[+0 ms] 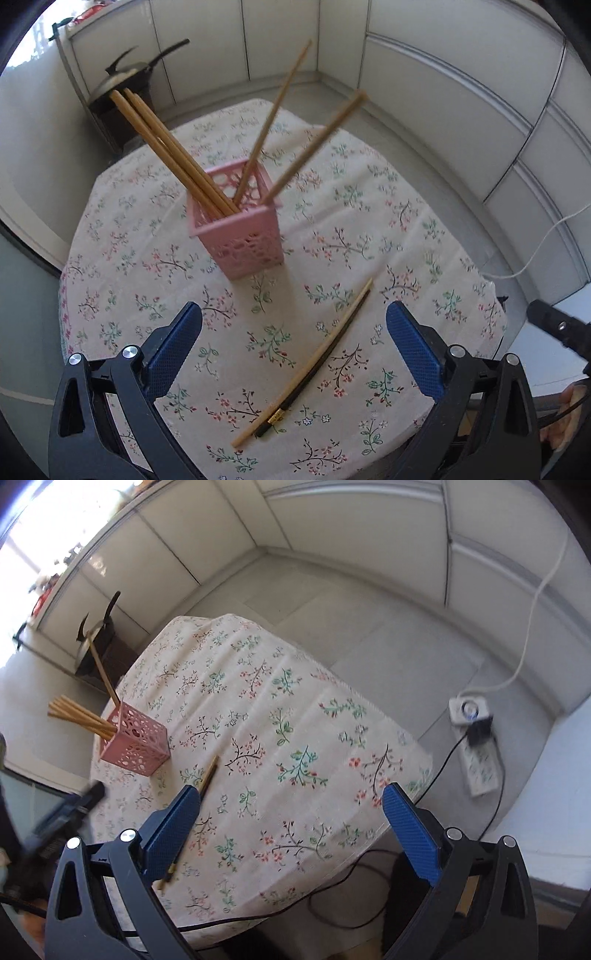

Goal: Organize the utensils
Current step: 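Move both open tools down toward the last chopsticks on the cloth, then close the left tool on the bamboo chopstick lying on the cloth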

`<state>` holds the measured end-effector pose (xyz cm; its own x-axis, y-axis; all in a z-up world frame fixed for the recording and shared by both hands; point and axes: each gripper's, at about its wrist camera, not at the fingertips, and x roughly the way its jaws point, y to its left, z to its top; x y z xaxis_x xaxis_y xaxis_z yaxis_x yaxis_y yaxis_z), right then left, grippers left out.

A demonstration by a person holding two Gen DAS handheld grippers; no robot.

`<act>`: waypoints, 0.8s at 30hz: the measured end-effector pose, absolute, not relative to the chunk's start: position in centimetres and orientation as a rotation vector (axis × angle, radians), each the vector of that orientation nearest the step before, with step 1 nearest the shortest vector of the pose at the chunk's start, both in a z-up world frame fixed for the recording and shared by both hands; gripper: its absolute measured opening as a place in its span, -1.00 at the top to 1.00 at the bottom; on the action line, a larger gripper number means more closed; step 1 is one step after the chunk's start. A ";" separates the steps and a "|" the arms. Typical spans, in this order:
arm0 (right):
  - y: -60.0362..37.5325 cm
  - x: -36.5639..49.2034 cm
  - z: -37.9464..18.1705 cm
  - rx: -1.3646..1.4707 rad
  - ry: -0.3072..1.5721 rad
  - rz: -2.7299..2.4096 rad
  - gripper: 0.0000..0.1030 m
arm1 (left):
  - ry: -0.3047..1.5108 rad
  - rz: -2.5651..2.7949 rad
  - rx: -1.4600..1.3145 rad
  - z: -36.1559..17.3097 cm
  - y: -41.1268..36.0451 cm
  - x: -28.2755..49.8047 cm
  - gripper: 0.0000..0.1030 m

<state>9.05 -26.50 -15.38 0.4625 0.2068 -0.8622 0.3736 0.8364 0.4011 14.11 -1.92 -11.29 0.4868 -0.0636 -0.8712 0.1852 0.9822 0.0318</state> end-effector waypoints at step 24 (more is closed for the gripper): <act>-30.7 7.2 -17.0 0.706 1.183 -0.119 -0.87 | 1.232 -0.118 0.186 -21.7 -9.6 21.4 0.18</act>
<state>7.23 -30.74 -17.02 0.3989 0.2704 -0.8762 0.4400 0.7819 0.4416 21.38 -9.55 -21.67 0.3294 0.0107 -0.9441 0.1899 0.9788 0.0773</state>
